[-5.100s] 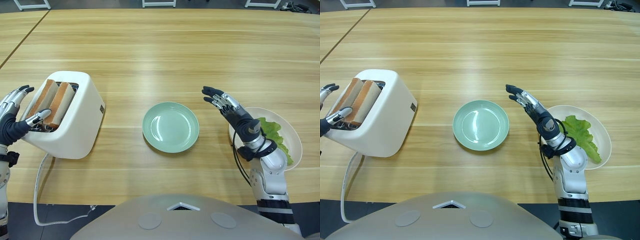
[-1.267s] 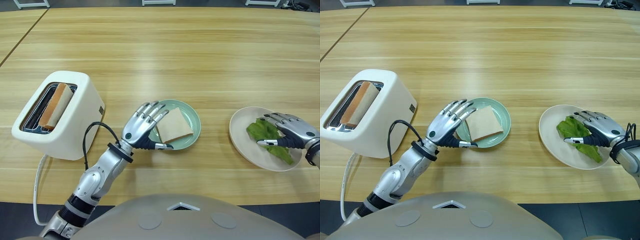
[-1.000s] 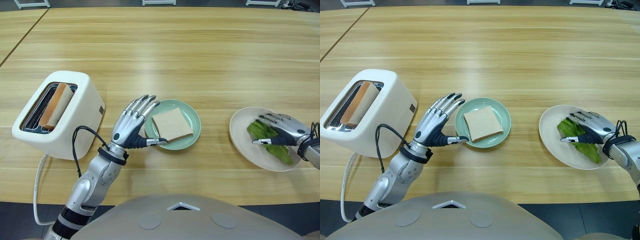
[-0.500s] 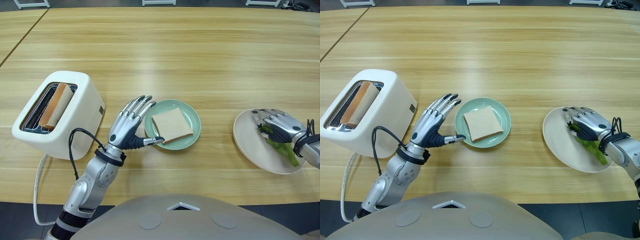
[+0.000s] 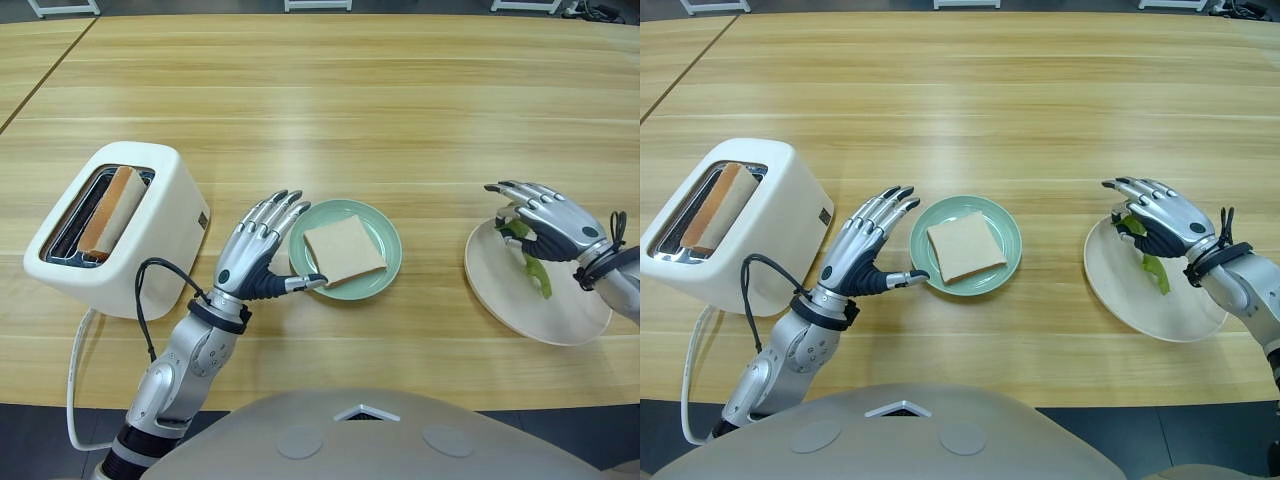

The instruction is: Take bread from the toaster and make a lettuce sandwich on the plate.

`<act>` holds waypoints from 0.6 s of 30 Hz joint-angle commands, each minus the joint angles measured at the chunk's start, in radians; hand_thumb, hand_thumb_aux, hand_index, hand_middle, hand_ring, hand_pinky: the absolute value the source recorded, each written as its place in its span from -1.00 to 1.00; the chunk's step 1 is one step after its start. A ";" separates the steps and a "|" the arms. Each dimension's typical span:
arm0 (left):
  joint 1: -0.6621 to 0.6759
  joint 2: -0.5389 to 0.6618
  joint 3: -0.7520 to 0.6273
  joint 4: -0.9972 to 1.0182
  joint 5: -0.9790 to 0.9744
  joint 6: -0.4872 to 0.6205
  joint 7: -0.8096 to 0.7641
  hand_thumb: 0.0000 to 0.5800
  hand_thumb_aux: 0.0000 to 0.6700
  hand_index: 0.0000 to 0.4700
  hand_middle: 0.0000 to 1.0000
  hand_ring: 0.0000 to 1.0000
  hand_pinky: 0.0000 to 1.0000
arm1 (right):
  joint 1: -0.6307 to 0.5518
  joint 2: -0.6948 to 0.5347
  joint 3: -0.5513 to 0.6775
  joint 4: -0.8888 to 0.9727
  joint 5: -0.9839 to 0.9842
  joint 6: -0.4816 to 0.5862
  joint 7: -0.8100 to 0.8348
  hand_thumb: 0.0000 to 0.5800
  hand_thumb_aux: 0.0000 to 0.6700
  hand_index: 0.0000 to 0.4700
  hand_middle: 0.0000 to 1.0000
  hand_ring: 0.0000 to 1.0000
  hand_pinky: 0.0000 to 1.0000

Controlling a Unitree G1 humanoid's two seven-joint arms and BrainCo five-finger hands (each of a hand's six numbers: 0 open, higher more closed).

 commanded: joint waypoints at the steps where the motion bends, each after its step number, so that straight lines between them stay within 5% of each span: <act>1: 0.001 -0.019 0.010 -0.008 -0.034 -0.016 0.004 -0.80 -0.90 -0.90 -1.00 -1.00 -1.00 | -0.003 0.021 -0.022 -0.107 0.103 -0.028 0.071 1.00 1.00 1.00 -1.00 -1.00 -1.00; 10: 0.015 -0.038 0.052 -0.011 -0.094 -0.069 0.031 -0.61 -0.80 -0.80 -1.00 -1.00 -1.00 | -0.240 0.232 0.143 -0.298 0.176 -0.041 0.239 1.00 1.00 1.00 -1.00 -1.00 -1.00; 18: 0.023 -0.046 0.064 -0.004 -0.109 -0.098 0.031 -0.56 -0.76 -0.76 -1.00 -1.00 -1.00 | -0.438 0.445 0.352 -0.197 -0.090 -0.080 0.222 1.00 1.00 1.00 -1.00 -1.00 -1.00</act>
